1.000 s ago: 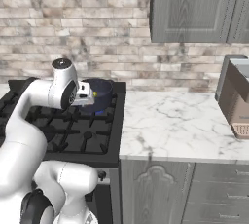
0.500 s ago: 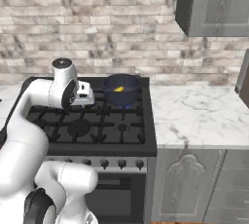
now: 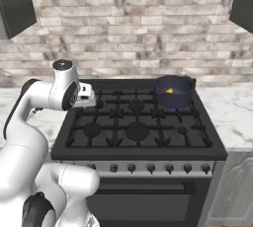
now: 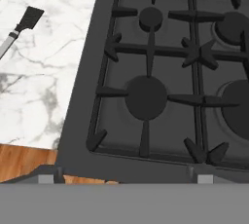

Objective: Put the potato and corn in the pot. Retrieve the spatula and lightly stir the vegetables in the pot.

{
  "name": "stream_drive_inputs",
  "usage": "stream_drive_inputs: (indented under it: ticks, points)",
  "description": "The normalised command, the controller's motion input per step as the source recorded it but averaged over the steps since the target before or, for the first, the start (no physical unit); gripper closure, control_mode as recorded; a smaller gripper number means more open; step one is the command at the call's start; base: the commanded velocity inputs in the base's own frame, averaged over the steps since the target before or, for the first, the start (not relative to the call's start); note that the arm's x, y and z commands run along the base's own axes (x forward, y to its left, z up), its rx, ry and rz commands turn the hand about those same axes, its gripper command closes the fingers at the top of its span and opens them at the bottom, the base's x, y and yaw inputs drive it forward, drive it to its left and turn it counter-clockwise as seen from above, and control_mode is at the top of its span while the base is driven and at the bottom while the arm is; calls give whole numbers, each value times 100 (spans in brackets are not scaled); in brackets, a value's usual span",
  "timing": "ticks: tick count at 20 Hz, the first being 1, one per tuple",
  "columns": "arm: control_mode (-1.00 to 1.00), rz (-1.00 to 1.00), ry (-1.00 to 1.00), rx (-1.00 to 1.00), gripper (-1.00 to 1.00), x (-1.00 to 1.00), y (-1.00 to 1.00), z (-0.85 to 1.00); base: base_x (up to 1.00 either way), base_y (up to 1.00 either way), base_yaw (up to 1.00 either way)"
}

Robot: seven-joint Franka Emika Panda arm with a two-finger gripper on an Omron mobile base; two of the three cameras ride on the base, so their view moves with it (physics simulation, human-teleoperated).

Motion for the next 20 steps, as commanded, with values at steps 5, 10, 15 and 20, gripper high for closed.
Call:
stream_drive_inputs:
  ticks: [5,10,15,20]
  points:
    - [100,0,0,0,-100,0,0,0,10,32,5]
    - [100,0,0,0,-100,0,0,0,0,6,0]
    - [-100,0,0,0,-100,3,40,-9,0,8,0]
    - [-100,0,2,2,-100,15,100,-49,0,0,0]
